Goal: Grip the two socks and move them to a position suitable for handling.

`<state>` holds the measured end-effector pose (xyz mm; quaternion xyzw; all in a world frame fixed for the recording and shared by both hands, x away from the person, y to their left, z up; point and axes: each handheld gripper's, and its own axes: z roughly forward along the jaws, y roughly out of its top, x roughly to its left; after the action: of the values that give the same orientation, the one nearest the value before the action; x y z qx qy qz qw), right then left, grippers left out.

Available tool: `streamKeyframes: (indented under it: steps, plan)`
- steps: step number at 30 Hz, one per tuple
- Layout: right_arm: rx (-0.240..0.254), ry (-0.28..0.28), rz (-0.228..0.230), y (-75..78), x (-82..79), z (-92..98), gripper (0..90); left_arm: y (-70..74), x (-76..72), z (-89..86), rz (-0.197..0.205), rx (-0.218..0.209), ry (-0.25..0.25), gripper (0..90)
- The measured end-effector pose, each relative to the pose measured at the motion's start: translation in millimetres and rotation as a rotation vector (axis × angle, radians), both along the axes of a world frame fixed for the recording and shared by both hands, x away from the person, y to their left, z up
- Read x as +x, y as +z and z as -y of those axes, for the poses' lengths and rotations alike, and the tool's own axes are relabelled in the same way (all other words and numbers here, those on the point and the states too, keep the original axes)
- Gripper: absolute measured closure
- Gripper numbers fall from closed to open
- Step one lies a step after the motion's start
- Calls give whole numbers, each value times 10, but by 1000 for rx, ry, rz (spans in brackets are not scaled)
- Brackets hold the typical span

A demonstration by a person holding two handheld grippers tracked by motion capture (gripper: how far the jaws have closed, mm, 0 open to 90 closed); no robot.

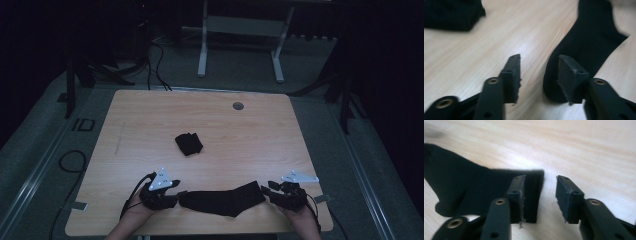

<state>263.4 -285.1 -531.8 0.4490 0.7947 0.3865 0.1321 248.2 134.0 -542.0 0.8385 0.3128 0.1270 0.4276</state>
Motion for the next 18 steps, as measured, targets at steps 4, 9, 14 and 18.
streamKeyframes:
  steps: [4, 9, 14, 18]
  plan:
    - [-10, 43, 30, 88, 41, -79, 862, 49, -53, 203, 11, 3, -61, 768]
    - [-66, 105, 13, -9, 103, -250, 892, -98, 46, 397, -34, 56, -83, 847]
    - [-100, 106, -14, -145, 147, -286, 889, -253, 121, 445, -84, 93, -79, 856]
    - [-88, 98, -38, -233, 159, -247, 848, -256, 150, 357, -100, 79, -38, 859]
